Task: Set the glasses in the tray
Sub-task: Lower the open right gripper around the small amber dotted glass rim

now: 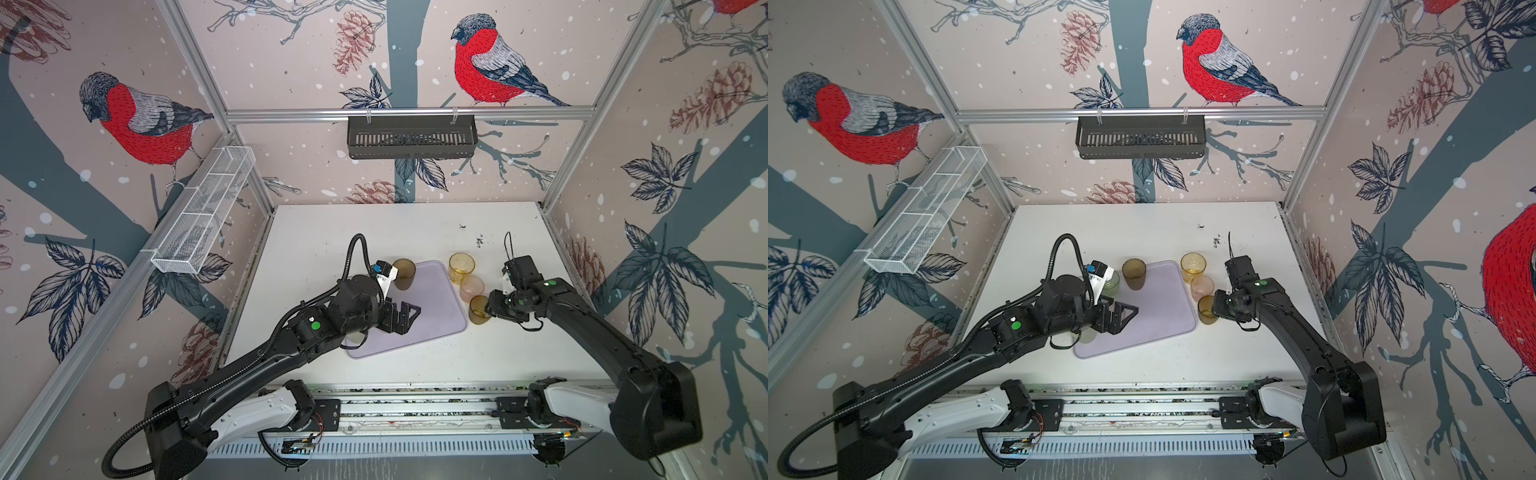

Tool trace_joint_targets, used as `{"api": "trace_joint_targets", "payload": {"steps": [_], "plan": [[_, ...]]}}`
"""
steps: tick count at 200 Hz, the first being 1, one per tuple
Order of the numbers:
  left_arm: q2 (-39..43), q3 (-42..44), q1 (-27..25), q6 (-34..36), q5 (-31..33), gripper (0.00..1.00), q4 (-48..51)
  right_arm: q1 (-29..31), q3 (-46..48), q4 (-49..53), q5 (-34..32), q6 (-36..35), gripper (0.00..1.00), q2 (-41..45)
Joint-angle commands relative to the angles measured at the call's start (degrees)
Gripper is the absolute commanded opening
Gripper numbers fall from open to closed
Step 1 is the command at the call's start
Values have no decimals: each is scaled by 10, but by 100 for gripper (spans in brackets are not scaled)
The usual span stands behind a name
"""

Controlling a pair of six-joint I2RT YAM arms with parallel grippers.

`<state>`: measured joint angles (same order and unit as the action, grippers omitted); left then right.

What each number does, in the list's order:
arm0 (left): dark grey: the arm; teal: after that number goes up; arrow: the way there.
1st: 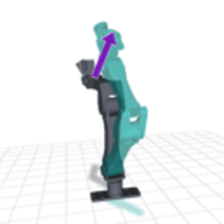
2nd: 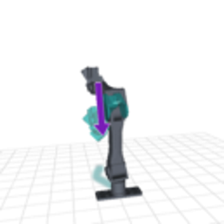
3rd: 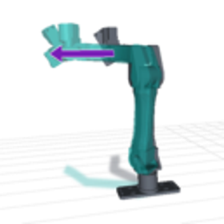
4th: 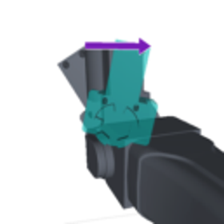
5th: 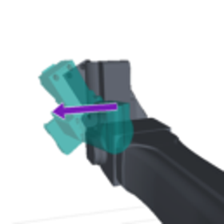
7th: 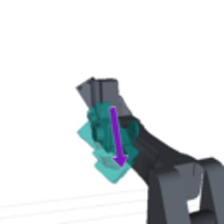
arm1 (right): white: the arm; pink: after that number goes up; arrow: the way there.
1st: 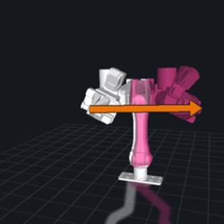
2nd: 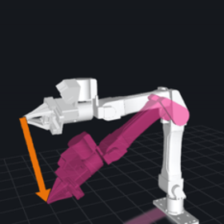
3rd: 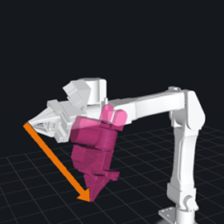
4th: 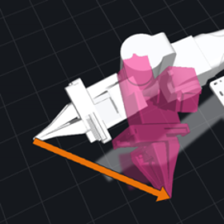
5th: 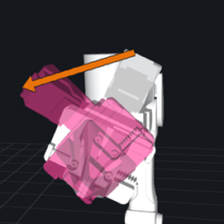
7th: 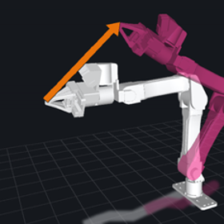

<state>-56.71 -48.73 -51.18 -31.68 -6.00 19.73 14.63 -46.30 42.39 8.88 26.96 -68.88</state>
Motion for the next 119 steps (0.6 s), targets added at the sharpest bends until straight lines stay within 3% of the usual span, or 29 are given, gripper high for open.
{"api": "trace_joint_targets", "payload": {"steps": [1,119], "plan": [[5,-3,-1,-2,6,97,-15,0,1,-6,-3,-1,47,1],[9,6,-1,-6,9,97,-23,0,12,-18,2,1,35,-1]]}}
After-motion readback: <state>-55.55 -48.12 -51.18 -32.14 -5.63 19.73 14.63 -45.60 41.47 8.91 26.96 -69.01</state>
